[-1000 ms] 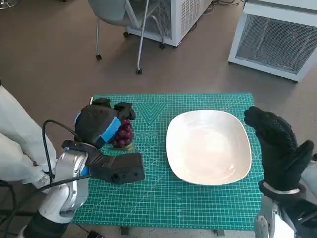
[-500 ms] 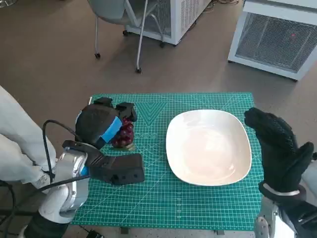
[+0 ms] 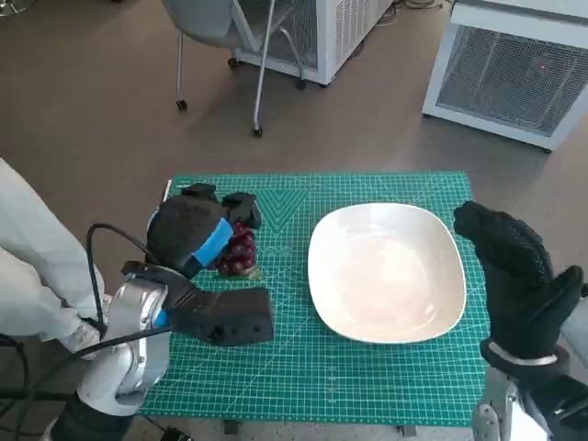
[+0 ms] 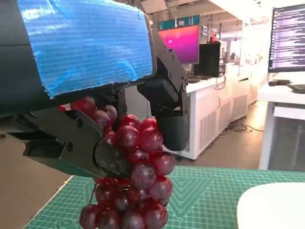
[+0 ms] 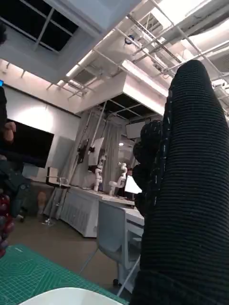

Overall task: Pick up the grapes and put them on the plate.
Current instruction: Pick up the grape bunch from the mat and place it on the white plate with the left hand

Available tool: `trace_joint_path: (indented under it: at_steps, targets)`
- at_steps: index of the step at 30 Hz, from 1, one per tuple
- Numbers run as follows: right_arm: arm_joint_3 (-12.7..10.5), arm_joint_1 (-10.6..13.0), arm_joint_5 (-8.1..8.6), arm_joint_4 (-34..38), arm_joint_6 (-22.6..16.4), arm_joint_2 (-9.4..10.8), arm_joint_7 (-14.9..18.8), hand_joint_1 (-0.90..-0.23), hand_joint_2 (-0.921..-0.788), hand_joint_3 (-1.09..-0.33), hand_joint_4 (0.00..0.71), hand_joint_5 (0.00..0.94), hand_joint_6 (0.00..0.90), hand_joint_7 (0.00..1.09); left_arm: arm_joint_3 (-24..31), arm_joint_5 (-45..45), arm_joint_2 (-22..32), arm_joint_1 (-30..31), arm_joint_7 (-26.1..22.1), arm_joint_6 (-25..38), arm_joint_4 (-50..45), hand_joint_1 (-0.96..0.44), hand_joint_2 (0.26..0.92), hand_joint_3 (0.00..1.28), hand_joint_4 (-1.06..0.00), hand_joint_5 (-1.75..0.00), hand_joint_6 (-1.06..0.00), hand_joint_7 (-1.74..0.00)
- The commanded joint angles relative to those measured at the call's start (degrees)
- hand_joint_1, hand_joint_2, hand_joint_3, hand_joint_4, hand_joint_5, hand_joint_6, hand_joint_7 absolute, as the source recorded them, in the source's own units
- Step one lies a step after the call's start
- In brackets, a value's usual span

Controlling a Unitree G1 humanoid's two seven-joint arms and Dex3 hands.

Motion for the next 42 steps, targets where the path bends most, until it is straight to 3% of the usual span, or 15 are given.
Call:
trace_joint_path:
  at_steps: [1,7,14,18,21,23,27,31,38,42]
  targets:
    - [-0.22,1.45,0.18,0.58,0.75,0.2,-0.27,-0.474,-0.921,-0.55,0.653,0.0,0.302,0.71,-1.02,2.13,-2.37,-4.49,-2.54,0.87,-4.28,0.0,0.911,0.07,-0.67,-1.17,-0.68,-1.14]
    - [-0.15,1.53,-0.22,1.0,0.34,0.44,-0.39,-0.473,-0.921,-0.551,0.653,0.0,0.299,0.71,-2.23,2.79,-5.63,-9.5,-4.51,-0.13,-6.37,0.0,0.918,0.1,-0.62,-1.22,-0.63,-1.19]
    - [0.04,2.05,-0.48,0.63,0.14,0.72,-0.55,-0.472,-0.921,-0.553,0.653,0.0,0.296,0.72,-3.29,0.63,-9.2,-16.42,-4.79,-4.16,-5.65,0.0,0.898,0.26,-0.48,-1.39,-0.49,-1.35]
    - [0.0,2.42,-0.46,0.23,0.05,0.75,-0.66,-0.472,-0.921,-0.554,0.653,0.0,0.293,0.72,-3.59,-1.66,-11.35,-20.58,-4.69,-6.83,-3.53,0.0,0.704,0.64,-0.43,-1.56,-0.48,-1.42]
    - [-0.03,2.69,-0.37,-0.04,0.03,0.76,-0.69,-0.473,-0.921,-0.554,0.653,0.0,0.291,0.73,-3.87,-2.35,-12.23,-22.35,-4.52,-8.34,-2.22,0.01,0.623,0.76,-0.42,-1.68,-0.59,-1.25]
    - [-0.07,3.02,-0.27,-0.39,0.04,0.8,-0.74,-0.476,-0.921,-0.553,0.653,0.0,0.29,0.73,-4.5,-2.11,-12.82,-23.75,-4.25,-9.42,-1.19,0.01,0.628,0.75,-0.42,-1.69,-0.59,-1.22]
    - [-0.17,3.68,-0.31,-1.08,0.02,0.87,-1.06,-0.48,-0.921,-0.551,0.653,0.0,0.288,0.73,-5.86,-0.37,-14.63,-26.06,-4.59,-8.81,0.38,0.01,0.744,0.58,-0.42,-1.55,-0.48,-1.37]
    - [-0.3,4.42,-0.52,-1.77,-0.02,0.93,-1.61,-0.48,-0.921,-0.551,0.653,0.0,0.286,0.74,-7.14,1.89,-17.17,-27.2,-5.3,-6.02,1.07,0.0,0.793,0.52,-0.4,-1.51,-0.42,-1.45]
    - [-0.3,5.53,-1.06,-2.94,-0.02,1.27,-2.78,-0.478,-0.921,-0.553,0.651,0.002,0.281,0.74,-6.94,0.25,-18.9,-27.07,-6.09,-5.84,2.12,0.0,0.726,0.66,-0.38,-1.56,-0.39,-1.53]
    - [-0.27,6.03,-1.47,-3.56,0.04,1.5,-3.51,-0.478,-0.921,-0.552,0.651,0.003,0.28,0.75,-7.02,-0.34,-18.91,-26.84,-6.53,-6.28,2.39,0.0,0.745,0.67,-0.34,-1.6,-0.34,-1.57]
